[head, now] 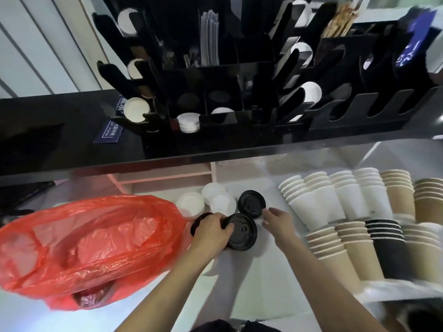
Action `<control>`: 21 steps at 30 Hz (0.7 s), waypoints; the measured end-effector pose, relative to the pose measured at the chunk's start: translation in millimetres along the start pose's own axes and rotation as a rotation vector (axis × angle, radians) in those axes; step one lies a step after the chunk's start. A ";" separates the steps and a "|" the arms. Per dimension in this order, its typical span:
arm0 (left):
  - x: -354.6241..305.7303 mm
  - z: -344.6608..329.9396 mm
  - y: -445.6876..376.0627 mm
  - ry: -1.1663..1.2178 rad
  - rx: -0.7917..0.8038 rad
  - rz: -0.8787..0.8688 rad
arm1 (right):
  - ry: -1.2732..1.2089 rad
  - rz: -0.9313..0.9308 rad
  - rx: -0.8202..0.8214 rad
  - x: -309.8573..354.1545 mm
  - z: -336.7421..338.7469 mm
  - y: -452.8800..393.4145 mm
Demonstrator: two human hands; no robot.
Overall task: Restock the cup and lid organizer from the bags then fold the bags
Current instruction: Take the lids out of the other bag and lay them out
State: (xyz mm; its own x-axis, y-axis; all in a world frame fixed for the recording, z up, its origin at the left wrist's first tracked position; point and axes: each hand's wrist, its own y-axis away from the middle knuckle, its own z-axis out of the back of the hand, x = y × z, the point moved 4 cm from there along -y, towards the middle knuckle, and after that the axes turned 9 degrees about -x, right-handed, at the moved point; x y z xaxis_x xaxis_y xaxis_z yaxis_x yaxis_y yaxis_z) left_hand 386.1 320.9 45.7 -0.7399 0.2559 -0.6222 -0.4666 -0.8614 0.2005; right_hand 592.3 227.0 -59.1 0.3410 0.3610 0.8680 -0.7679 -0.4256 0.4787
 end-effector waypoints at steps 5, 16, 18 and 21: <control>-12.4 -12.9 3.0 0.028 -0.010 0.016 | -0.035 0.085 0.122 21.1 25.1 50.8; -18.2 -47.3 16.8 0.116 0.104 0.009 | 0.004 0.037 0.043 -18.6 44.7 53.1; -14.0 -47.4 19.1 0.130 0.110 0.034 | 0.001 0.009 -0.011 -25.9 44.7 50.1; -8.1 -43.7 22.3 0.134 0.119 0.042 | -0.016 -0.008 -0.087 -30.8 44.6 51.6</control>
State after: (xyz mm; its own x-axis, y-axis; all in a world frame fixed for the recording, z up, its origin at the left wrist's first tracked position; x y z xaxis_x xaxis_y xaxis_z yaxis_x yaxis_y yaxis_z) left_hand 402.9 280.5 22.2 -0.6927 0.1531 -0.7047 -0.4966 -0.8099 0.3122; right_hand 566.3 156.9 -55.2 0.3556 0.3502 0.8666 -0.8092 -0.3486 0.4729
